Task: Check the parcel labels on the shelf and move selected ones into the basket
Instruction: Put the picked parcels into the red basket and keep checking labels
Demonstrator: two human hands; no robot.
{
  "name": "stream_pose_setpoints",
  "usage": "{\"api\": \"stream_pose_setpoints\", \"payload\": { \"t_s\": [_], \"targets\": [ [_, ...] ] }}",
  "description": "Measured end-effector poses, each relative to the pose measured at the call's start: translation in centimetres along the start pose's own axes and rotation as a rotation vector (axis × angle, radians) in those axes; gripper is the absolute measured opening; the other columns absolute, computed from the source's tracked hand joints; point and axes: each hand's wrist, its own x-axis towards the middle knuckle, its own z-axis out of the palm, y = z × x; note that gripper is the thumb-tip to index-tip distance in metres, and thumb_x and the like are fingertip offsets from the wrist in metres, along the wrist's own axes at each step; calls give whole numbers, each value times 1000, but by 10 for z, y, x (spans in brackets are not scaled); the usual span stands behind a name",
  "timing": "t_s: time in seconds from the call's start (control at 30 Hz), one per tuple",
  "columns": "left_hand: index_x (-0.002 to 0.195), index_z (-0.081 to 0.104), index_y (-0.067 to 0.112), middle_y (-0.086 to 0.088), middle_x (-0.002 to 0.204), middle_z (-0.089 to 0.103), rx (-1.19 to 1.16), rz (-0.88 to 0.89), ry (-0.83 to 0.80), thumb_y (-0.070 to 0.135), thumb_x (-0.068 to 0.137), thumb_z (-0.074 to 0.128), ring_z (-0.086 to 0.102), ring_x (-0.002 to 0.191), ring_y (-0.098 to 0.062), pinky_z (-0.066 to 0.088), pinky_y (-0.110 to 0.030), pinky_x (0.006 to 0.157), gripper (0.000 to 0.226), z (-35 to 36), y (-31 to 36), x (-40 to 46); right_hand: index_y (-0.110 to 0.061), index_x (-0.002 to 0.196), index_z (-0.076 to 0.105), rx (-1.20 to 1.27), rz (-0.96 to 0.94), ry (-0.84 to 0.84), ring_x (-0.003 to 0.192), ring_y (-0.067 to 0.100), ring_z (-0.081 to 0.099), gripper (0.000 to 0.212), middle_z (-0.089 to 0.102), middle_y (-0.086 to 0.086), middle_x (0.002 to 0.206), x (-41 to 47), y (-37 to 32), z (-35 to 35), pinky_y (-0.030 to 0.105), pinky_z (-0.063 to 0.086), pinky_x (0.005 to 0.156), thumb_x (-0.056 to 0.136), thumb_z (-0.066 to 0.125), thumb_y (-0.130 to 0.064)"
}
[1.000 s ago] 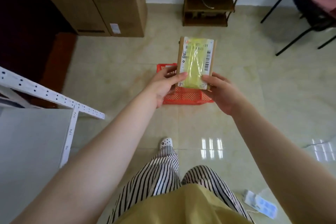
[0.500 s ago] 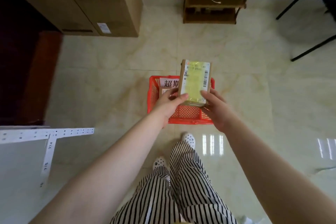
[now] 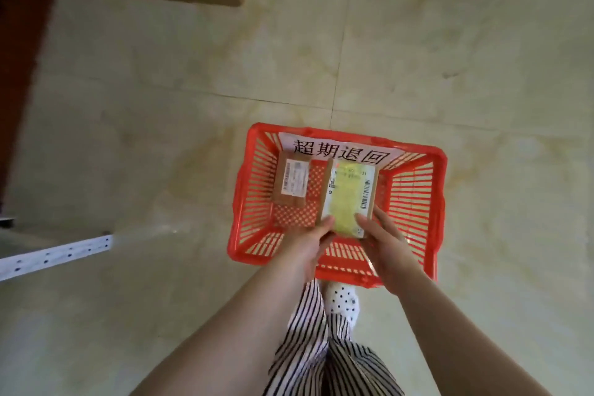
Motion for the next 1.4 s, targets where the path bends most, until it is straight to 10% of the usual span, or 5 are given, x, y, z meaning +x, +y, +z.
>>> {"api": "stream_pose_setpoints", "payload": {
  "t_s": [0.17,0.3,0.53,0.73,1.4],
  "targets": [
    [115,64,6,-7,94,72,-78,47,53,18,87,69,71,85,-20,56,-27,65,31,5,-11,132,-28,138,55,-45,-53,53,110,27,69,55,74,4,117,118,42,-22,46,51,100,85,71,-21],
    [119,62,8,-8,106,70,-20,57,91,26,88,69,69,98,-23,56,-35,88,37,5,-13,194,-33,140,52,-107,-86,56,118,23,64,82,70,-1,124,178,66,-25,49,44,108,65,85,-44],
    [125,61,13,3,114,65,-3,45,99,29,95,59,63,106,-18,46,-17,61,34,2,-13,226,-38,136,53,-222,-113,62,123,24,59,79,68,-4,126,230,84,-23,56,41,108,64,80,-53],
    [125,60,9,-10,115,69,-174,33,217,40,83,70,65,108,-29,50,-45,98,53,0,-21,261,-29,139,53,-259,-154,44,118,23,61,53,68,0,125,244,92,-14,44,46,103,89,68,-28],
    [127,53,7,-9,115,67,-31,-71,134,43,87,65,65,96,-21,52,-31,75,55,-11,-14,245,-17,148,38,-366,-94,239,121,25,52,67,54,5,136,215,72,-3,43,41,104,91,66,-35]
  ]
}}
